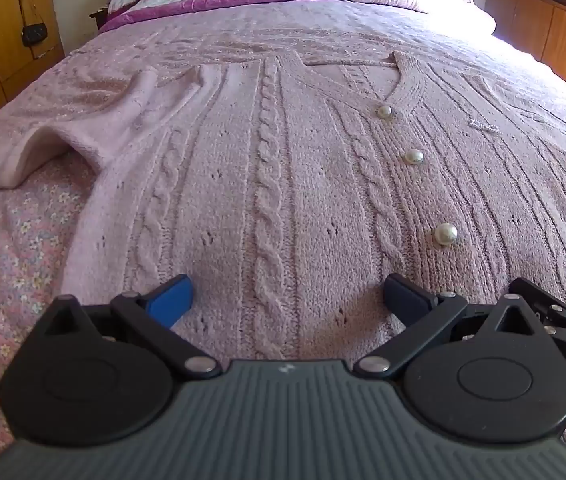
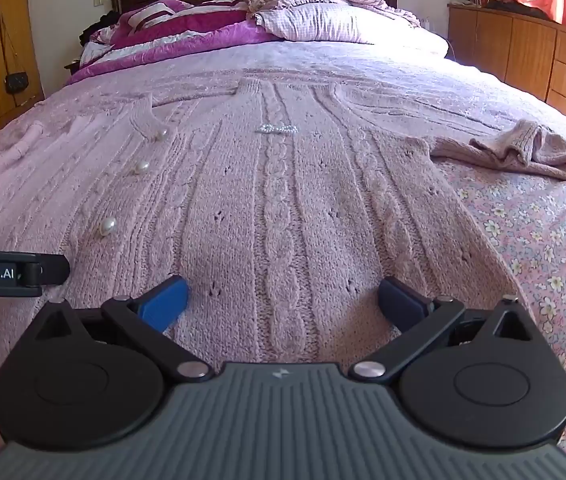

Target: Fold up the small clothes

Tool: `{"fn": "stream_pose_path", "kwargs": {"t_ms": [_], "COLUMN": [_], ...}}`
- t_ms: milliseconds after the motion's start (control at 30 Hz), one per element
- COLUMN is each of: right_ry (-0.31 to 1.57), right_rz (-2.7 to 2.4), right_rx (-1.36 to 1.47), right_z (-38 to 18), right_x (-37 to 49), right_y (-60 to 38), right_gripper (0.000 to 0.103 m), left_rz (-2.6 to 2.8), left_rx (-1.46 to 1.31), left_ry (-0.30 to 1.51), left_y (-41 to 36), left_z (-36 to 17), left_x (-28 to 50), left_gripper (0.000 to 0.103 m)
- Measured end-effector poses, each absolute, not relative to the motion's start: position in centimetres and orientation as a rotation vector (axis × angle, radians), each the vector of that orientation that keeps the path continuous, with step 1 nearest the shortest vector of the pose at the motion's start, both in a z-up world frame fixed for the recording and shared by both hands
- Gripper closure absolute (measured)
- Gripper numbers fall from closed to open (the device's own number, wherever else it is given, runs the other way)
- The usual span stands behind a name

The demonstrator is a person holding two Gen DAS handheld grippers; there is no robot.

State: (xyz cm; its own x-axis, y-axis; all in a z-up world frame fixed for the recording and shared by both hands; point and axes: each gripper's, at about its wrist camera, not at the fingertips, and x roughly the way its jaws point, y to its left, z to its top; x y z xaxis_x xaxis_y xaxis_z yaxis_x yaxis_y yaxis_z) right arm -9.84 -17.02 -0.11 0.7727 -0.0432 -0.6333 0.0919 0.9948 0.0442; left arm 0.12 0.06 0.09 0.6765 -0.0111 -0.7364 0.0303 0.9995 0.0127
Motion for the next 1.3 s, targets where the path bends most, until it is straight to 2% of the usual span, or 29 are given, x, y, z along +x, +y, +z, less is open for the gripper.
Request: {"fn": "stream_pose_path", "kwargs": {"t_ms": [367, 1300], "right_ry": [0.682, 0.678], "right_rz": [-0.073, -0.077], "right_rx": [0.066, 0.052], "right_z": [-0.2, -0.2], "right_x": [-9.8, -10.2], "right_y": [-17.0, -16.6], "right_gripper": [0.0, 0.0], "left_rz": [-0.018, -0.011], "left_rx": [0.032, 0.04], "left_ry": [0.77, 0.792], "left_y": [0.1, -0.3], "left_z": [-0.1, -0.2], "left_x": [-1.4, -0.8], "left_gripper": [0.0, 0.0]}}
